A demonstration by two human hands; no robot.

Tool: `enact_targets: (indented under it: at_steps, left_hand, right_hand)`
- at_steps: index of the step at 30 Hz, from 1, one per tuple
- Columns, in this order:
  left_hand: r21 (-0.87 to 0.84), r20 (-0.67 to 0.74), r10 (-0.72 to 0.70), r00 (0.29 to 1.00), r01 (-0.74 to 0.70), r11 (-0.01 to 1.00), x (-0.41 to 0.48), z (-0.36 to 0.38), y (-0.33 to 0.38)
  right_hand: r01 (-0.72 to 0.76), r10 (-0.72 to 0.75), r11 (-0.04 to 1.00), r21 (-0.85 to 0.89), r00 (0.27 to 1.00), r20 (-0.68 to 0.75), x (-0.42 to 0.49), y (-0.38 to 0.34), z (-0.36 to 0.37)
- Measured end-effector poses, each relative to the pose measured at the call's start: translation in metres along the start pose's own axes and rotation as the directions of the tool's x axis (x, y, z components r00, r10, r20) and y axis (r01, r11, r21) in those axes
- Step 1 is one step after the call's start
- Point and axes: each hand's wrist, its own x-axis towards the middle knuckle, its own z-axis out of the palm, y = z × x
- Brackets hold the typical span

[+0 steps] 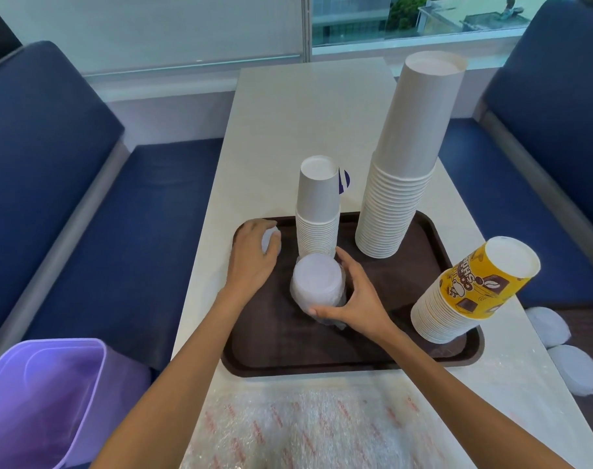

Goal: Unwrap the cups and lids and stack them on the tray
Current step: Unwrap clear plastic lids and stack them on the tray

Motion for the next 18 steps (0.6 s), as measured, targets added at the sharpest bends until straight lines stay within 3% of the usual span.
enact_targets:
  at_steps: [3, 10, 18]
  left_hand:
    - [-0.155, 0.098, -0.026, 0.995, 0.041, 0.987, -0.014, -0.008, 0.020]
    - [-0.346, 0.352, -0.302, 0.886, 0.423, 0.838, -0.048, 0.008, 0.034]
    - [-0.415, 0.349, -0.413, 0.841, 0.534, 0.736, -0.078, 0.033, 0.036]
  right_hand:
    - [0.020, -0.022, 0.999, -0.027, 0.997, -0.072, -0.004, -0.005, 0.004]
    - [0.008, -0.009, 1.000, -0.008, 0.986, -0.168, -0.005, 0.001, 0.020]
    - [-0.004, 0.002, 1.000, -0.026, 0.997, -0.075, -0.003, 0.018, 0.017]
